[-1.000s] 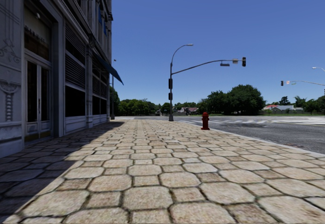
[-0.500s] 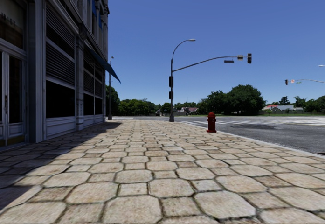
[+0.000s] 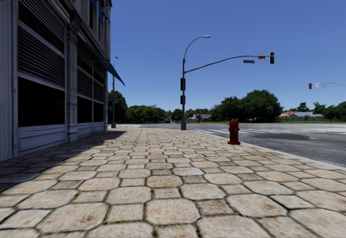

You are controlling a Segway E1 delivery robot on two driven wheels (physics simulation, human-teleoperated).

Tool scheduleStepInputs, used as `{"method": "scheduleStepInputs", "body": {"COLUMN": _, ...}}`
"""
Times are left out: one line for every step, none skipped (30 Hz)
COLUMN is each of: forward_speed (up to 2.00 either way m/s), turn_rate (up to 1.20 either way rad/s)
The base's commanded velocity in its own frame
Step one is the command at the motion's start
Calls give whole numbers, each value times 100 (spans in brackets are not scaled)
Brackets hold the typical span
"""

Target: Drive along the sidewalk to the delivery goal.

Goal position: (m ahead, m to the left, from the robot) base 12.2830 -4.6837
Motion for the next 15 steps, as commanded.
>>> {"method": "scheduleStepInputs", "body": {"forward_speed": 200, "turn_rate": 0}}
{"method": "scheduleStepInputs", "body": {"forward_speed": 200, "turn_rate": 0}}
{"method": "scheduleStepInputs", "body": {"forward_speed": 200, "turn_rate": 0}}
{"method": "scheduleStepInputs", "body": {"forward_speed": 200, "turn_rate": 0}}
{"method": "scheduleStepInputs", "body": {"forward_speed": 200, "turn_rate": 0}}
{"method": "scheduleStepInputs", "body": {"forward_speed": 200, "turn_rate": 0}}
{"method": "scheduleStepInputs", "body": {"forward_speed": 200, "turn_rate": 0}}
{"method": "scheduleStepInputs", "body": {"forward_speed": 200, "turn_rate": 0}}
{"method": "scheduleStepInputs", "body": {"forward_speed": 200, "turn_rate": 0}}
{"method": "scheduleStepInputs", "body": {"forward_speed": 200, "turn_rate": 0}}
{"method": "scheduleStepInputs", "body": {"forward_speed": 200, "turn_rate": 0}}
{"method": "scheduleStepInputs", "body": {"forward_speed": 200, "turn_rate": 1}}
{"method": "scheduleStepInputs", "body": {"forward_speed": 200, "turn_rate": 4}}
{"method": "scheduleStepInputs", "body": {"forward_speed": 200, "turn_rate": 6}}
{"method": "scheduleStepInputs", "body": {"forward_speed": 200, "turn_rate": 6}}
